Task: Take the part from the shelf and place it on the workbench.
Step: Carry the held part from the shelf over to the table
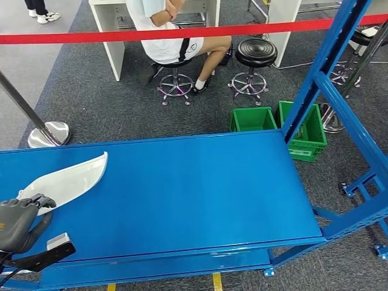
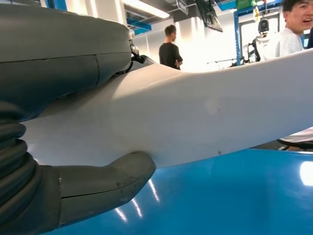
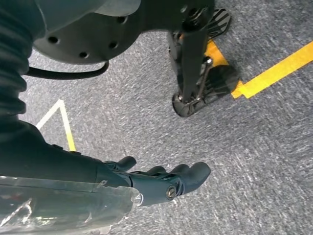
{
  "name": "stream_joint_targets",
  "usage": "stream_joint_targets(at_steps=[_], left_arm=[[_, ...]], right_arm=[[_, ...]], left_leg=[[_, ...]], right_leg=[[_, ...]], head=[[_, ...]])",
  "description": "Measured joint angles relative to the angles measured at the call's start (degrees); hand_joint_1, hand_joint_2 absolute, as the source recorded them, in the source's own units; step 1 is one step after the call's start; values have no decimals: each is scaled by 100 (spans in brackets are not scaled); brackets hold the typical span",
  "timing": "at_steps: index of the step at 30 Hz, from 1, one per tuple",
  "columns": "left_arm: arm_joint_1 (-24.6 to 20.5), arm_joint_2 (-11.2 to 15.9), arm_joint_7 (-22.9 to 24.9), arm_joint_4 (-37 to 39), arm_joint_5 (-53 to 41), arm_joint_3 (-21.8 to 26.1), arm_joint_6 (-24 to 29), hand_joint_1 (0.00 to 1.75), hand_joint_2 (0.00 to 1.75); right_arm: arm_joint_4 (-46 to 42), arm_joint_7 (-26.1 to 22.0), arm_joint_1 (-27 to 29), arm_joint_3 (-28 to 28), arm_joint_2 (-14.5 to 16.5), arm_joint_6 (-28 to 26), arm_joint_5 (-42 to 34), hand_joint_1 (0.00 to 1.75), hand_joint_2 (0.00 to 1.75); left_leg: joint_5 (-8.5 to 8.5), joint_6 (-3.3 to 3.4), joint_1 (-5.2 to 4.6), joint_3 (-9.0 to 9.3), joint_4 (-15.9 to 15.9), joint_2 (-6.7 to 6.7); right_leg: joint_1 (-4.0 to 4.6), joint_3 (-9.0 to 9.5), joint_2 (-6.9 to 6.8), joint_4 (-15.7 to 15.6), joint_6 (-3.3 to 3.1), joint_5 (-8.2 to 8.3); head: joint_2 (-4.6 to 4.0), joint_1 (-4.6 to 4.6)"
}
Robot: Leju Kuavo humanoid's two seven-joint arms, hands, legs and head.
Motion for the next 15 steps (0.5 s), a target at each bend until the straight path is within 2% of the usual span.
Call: stream_joint_targets(at_steps=[3,4,5,6,8,9,10,11,12,13,14,15], left_arm=[[2,5,3,-4,3,-8,3,175,175],[5,5,3,-4,3,-10,3,175,175],[7,6,3,-4,3,-10,3,175,175],[8,7,4,-4,4,-10,3,175,175],[11,6,4,-4,8,-10,4,175,175],[14,5,4,-4,9,-10,5,175,175],[18,5,4,-4,9,-10,6,175,175],[22,5,4,-4,10,-8,7,175,175],[25,8,4,-4,14,-4,8,175,175],[28,14,4,-5,21,4,9,175,175],[27,22,4,-6,30,13,10,175,175],[30,31,4,-7,43,21,11,175,175]], right_arm=[[1,1,-5,0,3,2,0,0,175],[1,1,-7,1,2,1,0,0,175],[2,1,-7,0,-1,-2,0,0,175],[2,1,-8,-1,-3,-4,0,0,175],[2,1,0,-1,-6,-8,0,0,175],[2,1,3,-1,-6,-7,0,0,175],[2,1,4,0,-6,-7,0,0,175],[2,1,3,1,-6,-6,0,0,175],[2,1,1,1,-6,-2,0,0,175],[2,1,-2,1,-6,3,0,0,175],[2,0,-4,1,-7,8,0,0,175],[2,-1,-5,1,-7,11,0,0,175]], left_leg=[[63,-112,4,-25,5,-13],[8,-148,11,-58,33,-11],[-138,-183,18,-119,151,-9],[-372,-212,25,-217,385,-5],[-923,-258,33,-475,1160,-1],[-1085,-269,35,-556,1498,-1],[-1129,-273,37,-553,1676,0],[-1060,-271,38,-440,1633,0],[-923,-266,41,-213,1374,0],[-795,-259,47,94,977,1],[-724,-245,46,401,548,-1],[-697,-222,44,626,215,-4]], right_leg=[[10,-74,21,-46,-150,65],[7,-105,13,-44,-203,99],[1,-147,2,-50,-251,147],[-5,-195,-11,-54,-286,200],[0,-325,-23,-51,-311,305],[2,-395,-27,-48,-309,354],[3,-463,-30,-46,-301,401],[2,-522,-32,-44,-291,445],[-1,-573,-32,-43,-276,488],[-2,-613,-30,-41,-256,531],[4,-648,-26,-36,-231,571],[13,-669,-22,-35,-200,615]], head=[[0,-22],[0,-31],[0,-43],[0,-55],[0,-78],[0,-79],[0,-80],[0,-79],[0,-80],[0,-80],[0,-83],[0,-83]])
